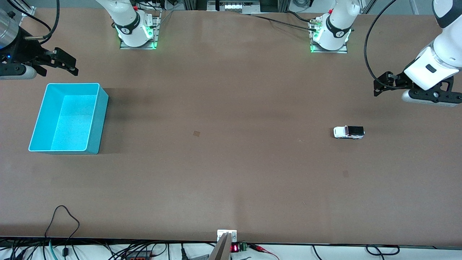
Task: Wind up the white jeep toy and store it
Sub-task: 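Move the left gripper above the white toy jeep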
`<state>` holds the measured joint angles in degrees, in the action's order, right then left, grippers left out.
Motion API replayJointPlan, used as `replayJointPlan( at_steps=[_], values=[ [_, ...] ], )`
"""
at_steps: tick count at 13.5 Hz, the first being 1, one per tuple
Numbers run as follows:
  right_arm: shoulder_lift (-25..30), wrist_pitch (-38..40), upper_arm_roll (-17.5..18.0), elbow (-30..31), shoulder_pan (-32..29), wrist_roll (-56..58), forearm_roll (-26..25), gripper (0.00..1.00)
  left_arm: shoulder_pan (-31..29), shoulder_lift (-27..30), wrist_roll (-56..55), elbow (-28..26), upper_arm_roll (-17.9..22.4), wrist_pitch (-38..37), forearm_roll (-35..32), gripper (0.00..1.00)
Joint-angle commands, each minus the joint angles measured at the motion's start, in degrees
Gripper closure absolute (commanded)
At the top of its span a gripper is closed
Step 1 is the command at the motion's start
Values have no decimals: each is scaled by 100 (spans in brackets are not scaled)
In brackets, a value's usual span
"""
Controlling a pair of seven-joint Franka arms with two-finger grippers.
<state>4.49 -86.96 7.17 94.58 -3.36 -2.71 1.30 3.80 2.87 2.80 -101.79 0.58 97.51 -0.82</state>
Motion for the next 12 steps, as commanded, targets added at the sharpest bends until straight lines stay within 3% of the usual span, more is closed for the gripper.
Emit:
replayJointPlan(
  at_steps=[1,7,12],
  values=[
    [52,48,13,17,-42,-27,46,0,50,-23,98,80,74,-109,82,0],
    [52,48,13,17,-42,-27,46,0,33,-58,98,98,83,-118,82,0],
    [52,48,13,17,-42,-27,46,0,-3,-330,195,325,74,-1206,117,0]
  ],
)
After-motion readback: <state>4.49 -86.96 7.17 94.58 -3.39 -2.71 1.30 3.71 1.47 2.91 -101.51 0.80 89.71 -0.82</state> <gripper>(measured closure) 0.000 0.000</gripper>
